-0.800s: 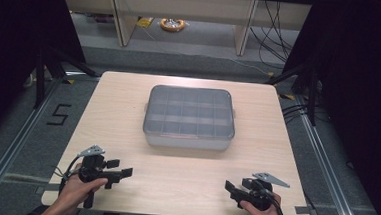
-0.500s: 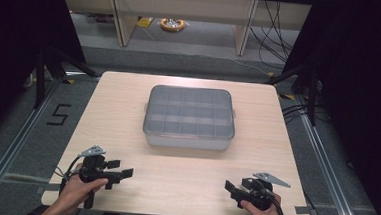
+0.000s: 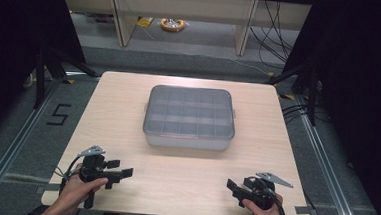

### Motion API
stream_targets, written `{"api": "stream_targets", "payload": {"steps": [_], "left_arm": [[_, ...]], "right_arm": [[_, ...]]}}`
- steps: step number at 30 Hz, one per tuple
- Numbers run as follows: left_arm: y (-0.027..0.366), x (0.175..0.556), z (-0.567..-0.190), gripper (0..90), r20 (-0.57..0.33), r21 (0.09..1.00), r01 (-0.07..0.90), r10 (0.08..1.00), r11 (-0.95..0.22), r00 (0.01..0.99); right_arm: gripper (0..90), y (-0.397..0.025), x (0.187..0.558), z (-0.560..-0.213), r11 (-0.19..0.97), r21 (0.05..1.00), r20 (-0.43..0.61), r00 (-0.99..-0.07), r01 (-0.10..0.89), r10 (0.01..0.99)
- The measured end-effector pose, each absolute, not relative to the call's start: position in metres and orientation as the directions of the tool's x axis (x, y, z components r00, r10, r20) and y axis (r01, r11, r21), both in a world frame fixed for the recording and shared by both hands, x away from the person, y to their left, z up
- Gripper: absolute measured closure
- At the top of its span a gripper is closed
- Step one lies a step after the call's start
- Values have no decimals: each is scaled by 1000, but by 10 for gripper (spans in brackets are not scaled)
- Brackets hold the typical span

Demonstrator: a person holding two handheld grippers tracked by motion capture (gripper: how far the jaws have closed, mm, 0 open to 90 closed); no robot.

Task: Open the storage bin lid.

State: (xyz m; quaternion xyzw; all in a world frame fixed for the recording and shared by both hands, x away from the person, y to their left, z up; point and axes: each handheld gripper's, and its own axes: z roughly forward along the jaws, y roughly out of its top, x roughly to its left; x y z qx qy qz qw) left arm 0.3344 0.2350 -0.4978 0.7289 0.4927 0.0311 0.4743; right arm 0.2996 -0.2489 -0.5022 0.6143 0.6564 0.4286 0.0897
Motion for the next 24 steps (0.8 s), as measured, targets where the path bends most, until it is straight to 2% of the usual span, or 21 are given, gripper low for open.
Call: {"api": "stream_targets", "payload": {"steps": [3,5,6,7,9,13,16,19,20,21,22,23,24], "left_arm": [[236,335,-498,228,-418,722,689,753,-64,508],[236,335,-498,228,-419,728,684,758,-49,500],[236,335,-498,227,-422,722,690,753,-58,505],[236,335,-498,227,-422,722,690,753,-58,505],[236,335,-498,226,-419,723,689,757,-57,502],[236,335,-498,226,-448,711,702,744,-40,495],[236,335,-499,226,-440,712,700,743,-53,504],[235,336,-499,226,-459,705,708,736,-39,498],[235,336,-499,226,-461,704,709,734,-40,499],[234,336,-499,226,-458,705,709,737,-39,496],[234,336,-499,226,-458,705,709,737,-39,496],[234,336,-499,226,-460,705,708,736,-39,497],[234,338,-498,226,-462,707,706,734,-34,498]], "right_arm": [[280,-250,300,-502,-139,679,415,-220,721,883],[285,-255,304,-506,-111,709,387,-252,696,887],[281,-253,302,-503,-166,666,443,-207,727,872],[281,-253,302,-503,-166,666,443,-207,727,872],[277,-257,304,-505,-144,698,408,-224,702,885],[277,-259,305,-503,-160,692,425,-217,704,879],[279,-261,310,-507,-141,725,394,-238,674,888],[281,-261,310,-504,-174,711,410,-201,682,890],[282,-263,312,-504,-146,724,388,-223,674,894],[283,-260,310,-501,-205,683,450,-184,701,874],[284,-265,315,-506,-152,739,390,-233,656,891],[284,-265,315,-506,-152,739,390,-233,656,891],[286,-265,317,-505,-195,710,440,-210,676,873]]}}
